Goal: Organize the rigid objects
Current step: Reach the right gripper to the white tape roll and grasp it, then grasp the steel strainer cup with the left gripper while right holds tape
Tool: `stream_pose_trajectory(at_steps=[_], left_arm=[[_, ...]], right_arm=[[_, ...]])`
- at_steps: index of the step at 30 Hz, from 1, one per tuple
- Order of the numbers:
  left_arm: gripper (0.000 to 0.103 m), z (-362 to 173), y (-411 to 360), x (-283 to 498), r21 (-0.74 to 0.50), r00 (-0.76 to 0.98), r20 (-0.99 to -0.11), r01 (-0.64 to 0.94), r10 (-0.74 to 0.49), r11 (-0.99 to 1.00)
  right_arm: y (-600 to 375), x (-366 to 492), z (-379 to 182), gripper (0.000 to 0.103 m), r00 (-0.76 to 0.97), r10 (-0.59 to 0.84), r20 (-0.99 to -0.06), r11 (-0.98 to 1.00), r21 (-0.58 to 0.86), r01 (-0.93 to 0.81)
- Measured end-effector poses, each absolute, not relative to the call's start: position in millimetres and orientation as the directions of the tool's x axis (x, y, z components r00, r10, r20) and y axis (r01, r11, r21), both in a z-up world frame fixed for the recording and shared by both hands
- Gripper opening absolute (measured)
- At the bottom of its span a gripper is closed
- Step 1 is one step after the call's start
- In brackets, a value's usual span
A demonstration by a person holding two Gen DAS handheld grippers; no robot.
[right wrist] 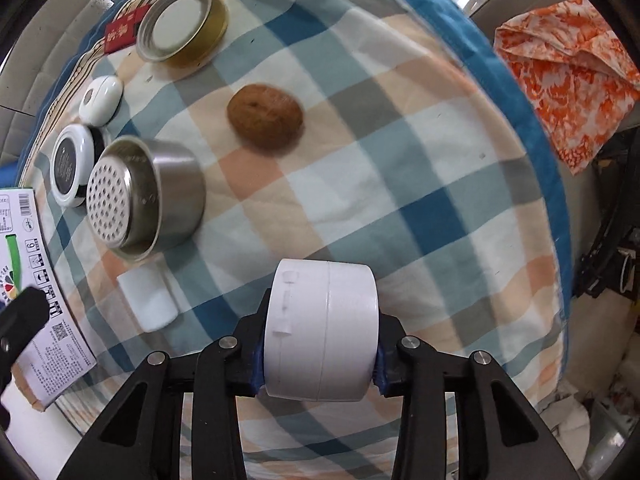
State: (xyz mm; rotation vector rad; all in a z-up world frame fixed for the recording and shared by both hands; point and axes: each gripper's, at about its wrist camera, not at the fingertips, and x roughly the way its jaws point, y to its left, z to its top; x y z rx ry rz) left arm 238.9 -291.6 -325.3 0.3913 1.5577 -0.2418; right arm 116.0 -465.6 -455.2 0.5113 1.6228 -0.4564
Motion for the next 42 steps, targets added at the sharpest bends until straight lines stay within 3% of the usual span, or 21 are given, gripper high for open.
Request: stream_pose_trajectory(at_steps=[9, 20, 21, 25, 35, 42], left_arm=[[0.103, -362, -342, 260, 0.031, -0.071, -0.995, 0.471, 0.074, 0.882], [0.103, -434, -374, 265, 0.008, -0.18, -0.976, 0.519, 0.119, 0.855], [0.102, -437, -376, 266, 0.006, -0.179, -0.977, 0.521, 0.117, 0.854], [0.072, -456, -382, 266, -0.017, -0.197, -0.975, 0.527, 0.102, 0.85], [0.071, -474, -397, 258, -0.003, -0.174, -0.979, 0.525, 0.104, 0.851], [0.069, -452, -398, 240, -0.009, -0.152, -0.985, 0.503, 0.078, 0.864]], right_arm=[[-523, 123, -428, 0.041, -0.091, 0.027, -0.995, 0.793, -0.034, 0.608], [-542, 124, -438, 0.041, -0.096, 0.055, -0.994, 0.782, -0.017, 0.623], [-539, 124, -438, 0.041, -0.097, 0.057, -0.994, 0.781, -0.016, 0.624], [-537, 126, -440, 0.042, -0.1, 0.06, -0.993, 0.779, -0.017, 0.626], [-541, 129, -445, 0.042, -0.113, 0.083, -0.99, 0.769, -0.009, 0.639], [-540, 128, -447, 0.041, -0.123, 0.096, -0.988, 0.774, -0.003, 0.633]])
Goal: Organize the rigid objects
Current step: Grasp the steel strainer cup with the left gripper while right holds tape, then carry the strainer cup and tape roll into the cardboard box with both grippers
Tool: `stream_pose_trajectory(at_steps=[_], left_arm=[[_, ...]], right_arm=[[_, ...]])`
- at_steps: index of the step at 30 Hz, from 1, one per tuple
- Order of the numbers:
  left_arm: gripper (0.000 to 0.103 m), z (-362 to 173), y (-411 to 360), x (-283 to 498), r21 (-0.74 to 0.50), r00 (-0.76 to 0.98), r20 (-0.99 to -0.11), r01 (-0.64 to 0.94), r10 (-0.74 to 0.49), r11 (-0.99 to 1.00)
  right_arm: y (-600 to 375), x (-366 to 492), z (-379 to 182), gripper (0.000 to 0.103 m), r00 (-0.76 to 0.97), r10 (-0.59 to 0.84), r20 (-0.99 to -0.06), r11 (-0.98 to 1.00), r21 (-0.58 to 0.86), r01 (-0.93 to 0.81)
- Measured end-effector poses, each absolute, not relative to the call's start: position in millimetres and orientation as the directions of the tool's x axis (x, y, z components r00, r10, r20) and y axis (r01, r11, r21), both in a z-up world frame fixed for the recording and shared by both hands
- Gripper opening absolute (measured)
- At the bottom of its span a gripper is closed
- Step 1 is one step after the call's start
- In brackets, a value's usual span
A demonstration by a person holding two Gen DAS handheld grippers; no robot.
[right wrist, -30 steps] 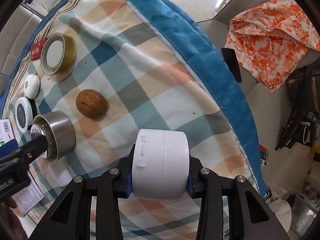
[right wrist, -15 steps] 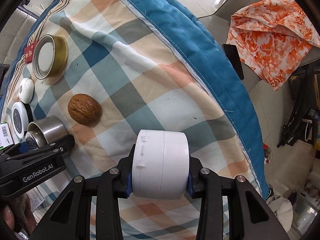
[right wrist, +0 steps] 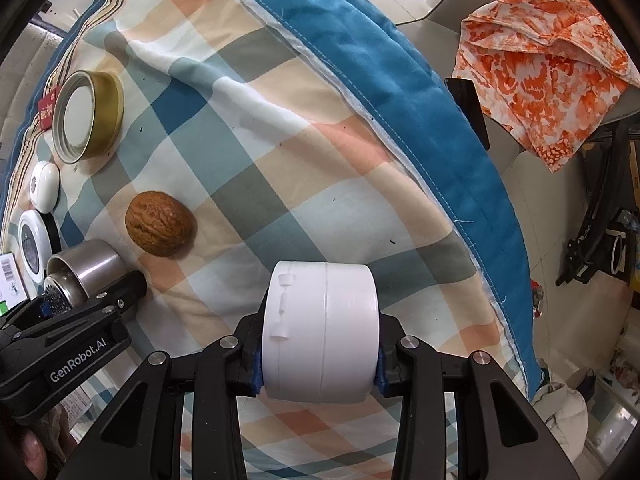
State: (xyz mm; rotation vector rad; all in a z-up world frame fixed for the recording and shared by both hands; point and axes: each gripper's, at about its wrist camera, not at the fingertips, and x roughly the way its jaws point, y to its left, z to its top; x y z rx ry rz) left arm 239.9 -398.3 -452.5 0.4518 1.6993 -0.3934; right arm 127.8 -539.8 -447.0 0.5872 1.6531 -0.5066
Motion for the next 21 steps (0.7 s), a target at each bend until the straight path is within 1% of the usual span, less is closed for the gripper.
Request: stream_pose_trajectory(at_steps=[7, 12, 21], left_arm=[[0.069, -427, -379, 215, -0.028, -0.106, -0.994, 0.51, 0.031, 0.86], [0.069, -397, -345, 207, -0.06, -0.083, -0.996, 0.47, -0.023, 0.881], [0.069, -327, -284, 202, -0.096, 0.041, -0.991, 0.415, -0.124, 0.905]], right_arm=[[-514, 121, -419, 0.04, -0.062, 0.104, -0.993, 0.801, 0.046, 0.597], [-491, 123, -393, 0.04, -0.02, 0.105, -0.994, 0.827, 0.076, 0.557], [-441, 132, -335, 0.04, 0.061, 0.1, -0.993, 0.878, 0.117, 0.464]])
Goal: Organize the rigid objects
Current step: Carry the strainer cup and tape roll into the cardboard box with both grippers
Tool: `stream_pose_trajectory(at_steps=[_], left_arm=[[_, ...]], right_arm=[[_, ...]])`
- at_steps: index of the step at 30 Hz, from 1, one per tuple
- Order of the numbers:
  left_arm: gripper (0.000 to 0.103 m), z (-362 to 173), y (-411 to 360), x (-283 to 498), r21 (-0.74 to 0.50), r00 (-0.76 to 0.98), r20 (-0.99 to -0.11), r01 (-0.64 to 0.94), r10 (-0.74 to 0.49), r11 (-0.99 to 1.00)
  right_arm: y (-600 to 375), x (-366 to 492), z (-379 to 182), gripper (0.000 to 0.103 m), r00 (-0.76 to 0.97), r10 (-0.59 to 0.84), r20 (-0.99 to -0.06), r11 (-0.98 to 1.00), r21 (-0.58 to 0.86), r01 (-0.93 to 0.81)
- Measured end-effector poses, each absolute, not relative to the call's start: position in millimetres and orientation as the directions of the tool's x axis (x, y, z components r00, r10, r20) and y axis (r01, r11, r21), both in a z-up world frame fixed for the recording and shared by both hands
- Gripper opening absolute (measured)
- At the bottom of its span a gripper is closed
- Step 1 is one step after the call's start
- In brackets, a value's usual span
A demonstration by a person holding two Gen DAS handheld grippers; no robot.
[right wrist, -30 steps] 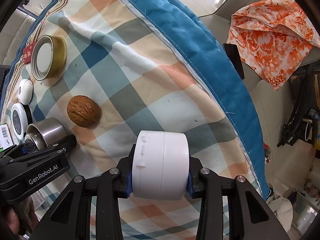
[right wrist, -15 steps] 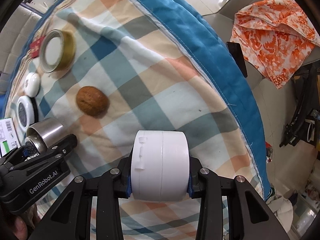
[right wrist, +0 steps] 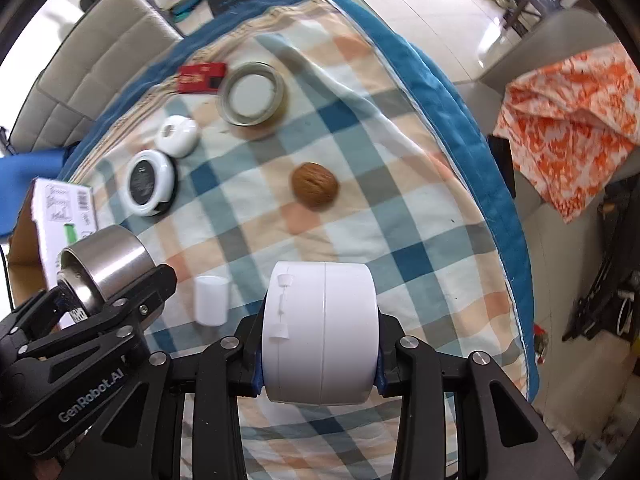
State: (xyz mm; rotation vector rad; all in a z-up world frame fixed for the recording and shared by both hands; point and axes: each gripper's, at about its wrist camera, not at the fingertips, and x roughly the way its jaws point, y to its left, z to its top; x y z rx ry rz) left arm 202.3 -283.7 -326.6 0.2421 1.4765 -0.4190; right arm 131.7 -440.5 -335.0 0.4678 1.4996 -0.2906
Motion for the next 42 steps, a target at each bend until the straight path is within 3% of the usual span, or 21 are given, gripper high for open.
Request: stream_pose_trajectory(at_steps=[10, 19, 31, 42], left_arm=[[0.069, -259, -192, 221, -0.127, 0.131, -0.975, 0.322, -0.177, 0.938], [0.069, -252, -68, 251, -0.102, 0.174, -0.975, 0.198, -0.137, 0.975], [0.069, -297, 40, 299, -0.068, 0.123, -0.989, 0.099, -0.081, 0.993], [0.069, -370, 77, 343, -0.155, 0.02, -0.988, 0.026, -0.155, 0.988]], right_arm=[[-347, 154, -269, 0.04, 0.166, 0.103, -0.981, 0.927, 0.155, 0.341], [-223, 209, -254, 0.04, 0.188, 0.149, -0.971, 0.965, 0.184, 0.188], [-100, 285, -297, 0.04, 0.13, 0.175, -0.976, 0.979, 0.186, 0.084], [-68, 329, -370, 0.041, 0.101, 0.247, -0.964, 0.962, 0.256, 0.093]])
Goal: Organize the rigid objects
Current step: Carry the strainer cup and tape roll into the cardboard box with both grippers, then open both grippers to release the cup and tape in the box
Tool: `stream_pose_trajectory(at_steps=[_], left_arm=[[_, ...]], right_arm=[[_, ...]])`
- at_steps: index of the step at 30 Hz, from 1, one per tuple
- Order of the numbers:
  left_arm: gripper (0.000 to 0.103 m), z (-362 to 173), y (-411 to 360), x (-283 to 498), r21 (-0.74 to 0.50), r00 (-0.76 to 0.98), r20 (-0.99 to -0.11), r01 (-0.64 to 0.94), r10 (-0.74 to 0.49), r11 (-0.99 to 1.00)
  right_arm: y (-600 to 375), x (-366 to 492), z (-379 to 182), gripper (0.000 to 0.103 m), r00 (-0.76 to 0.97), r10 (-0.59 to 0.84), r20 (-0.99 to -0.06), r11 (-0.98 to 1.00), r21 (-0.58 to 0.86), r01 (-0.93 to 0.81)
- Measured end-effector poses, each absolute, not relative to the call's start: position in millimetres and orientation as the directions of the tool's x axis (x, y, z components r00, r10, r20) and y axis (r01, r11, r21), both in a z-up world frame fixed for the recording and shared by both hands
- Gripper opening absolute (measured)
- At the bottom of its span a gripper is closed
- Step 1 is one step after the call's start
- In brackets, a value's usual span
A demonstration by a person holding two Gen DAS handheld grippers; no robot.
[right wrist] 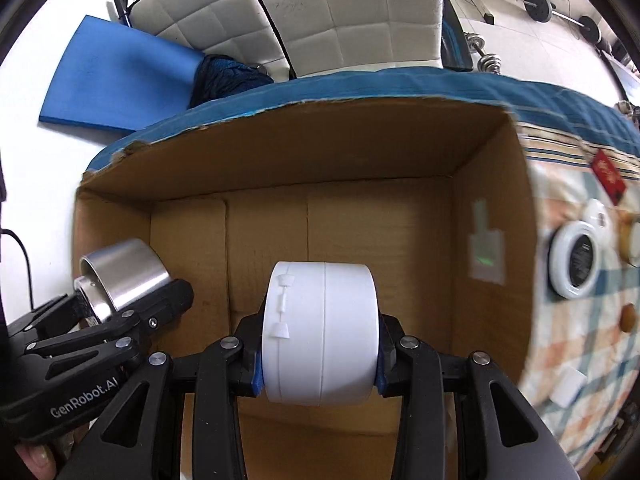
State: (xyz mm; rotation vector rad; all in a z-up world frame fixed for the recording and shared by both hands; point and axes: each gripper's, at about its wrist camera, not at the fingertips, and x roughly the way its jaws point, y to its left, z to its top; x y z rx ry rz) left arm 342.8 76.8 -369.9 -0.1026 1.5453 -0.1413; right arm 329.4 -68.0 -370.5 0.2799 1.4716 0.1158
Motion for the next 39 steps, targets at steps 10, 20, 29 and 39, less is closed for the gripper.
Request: stream_pose_trajectory(at_steps=[10, 20, 29, 39], left_arm=[[0.069, -409, 88, 356, -0.204, -0.053, -0.977, -0.031, -0.206, 0.978], [0.069, -415, 77, 359, -0.225, -0.096, -0.969, -0.035, -0.227, 0.974], [0.069, -420, 78, 375, -0.247, -0.125, -0.96, -0.049, -0.252, 0.968], [0.07, -424, 102, 397, -0.234, -0.162, -0.957, -0.05, -0.239, 0.971]], right_arm=[[-69, 347, -419, 0.041, 0.112, 0.351, -0.93, 0.923, 0.364, 0.128], [-74, 349, -412, 0.075, 0.066, 0.155, -0.986, 0.978, 0.163, 0.131], [-75, 351, -395, 0.076, 0.049, 0.109, -0.993, 0.986, 0.114, 0.123], [-77, 356, -377, 0.079, 0.019, 0.066, -0.998, 0.991, 0.068, 0.118]])
